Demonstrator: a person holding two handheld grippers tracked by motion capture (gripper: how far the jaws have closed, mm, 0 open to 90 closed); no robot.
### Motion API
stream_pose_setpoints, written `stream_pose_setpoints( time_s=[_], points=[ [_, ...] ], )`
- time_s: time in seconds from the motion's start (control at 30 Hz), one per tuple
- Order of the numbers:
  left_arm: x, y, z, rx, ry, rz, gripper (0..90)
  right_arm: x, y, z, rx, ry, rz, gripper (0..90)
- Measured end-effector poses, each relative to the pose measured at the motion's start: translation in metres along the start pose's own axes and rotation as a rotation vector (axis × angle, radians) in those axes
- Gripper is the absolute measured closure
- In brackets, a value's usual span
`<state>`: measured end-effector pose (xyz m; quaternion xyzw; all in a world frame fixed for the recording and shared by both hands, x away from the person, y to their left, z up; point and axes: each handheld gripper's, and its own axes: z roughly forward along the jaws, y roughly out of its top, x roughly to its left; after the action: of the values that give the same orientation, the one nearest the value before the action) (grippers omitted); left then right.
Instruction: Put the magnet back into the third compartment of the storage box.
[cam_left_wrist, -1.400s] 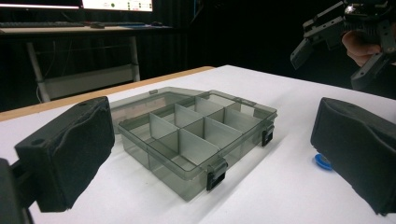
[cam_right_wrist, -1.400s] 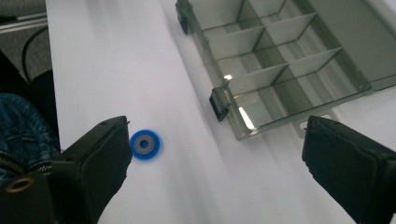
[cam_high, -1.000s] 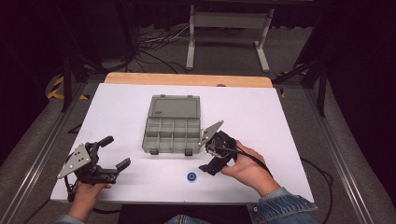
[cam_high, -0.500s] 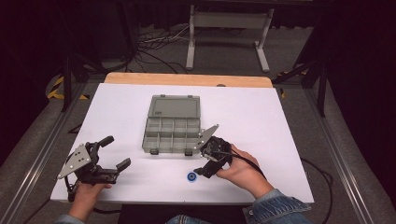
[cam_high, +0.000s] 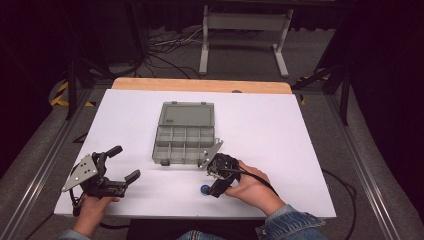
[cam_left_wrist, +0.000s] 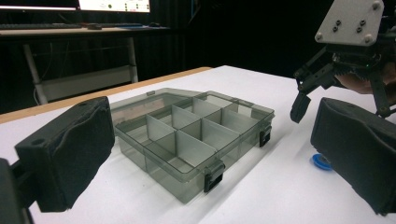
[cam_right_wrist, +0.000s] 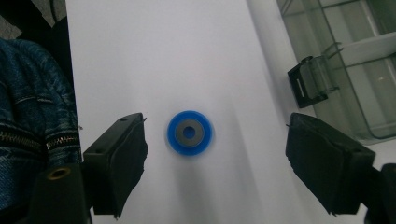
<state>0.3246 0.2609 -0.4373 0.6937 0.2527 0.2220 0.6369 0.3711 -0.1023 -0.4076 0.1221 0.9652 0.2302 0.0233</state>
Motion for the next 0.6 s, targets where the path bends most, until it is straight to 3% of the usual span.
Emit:
stream_pose_setpoints(
  time_s=[0.6],
  points=[
    [0.000, 0.000, 0.000, 0.002, -0.002, 0.000, 0.4, 0.009, 0.000, 0.022, 0.055, 0.029, -0.017, 21.2]
  ],
)
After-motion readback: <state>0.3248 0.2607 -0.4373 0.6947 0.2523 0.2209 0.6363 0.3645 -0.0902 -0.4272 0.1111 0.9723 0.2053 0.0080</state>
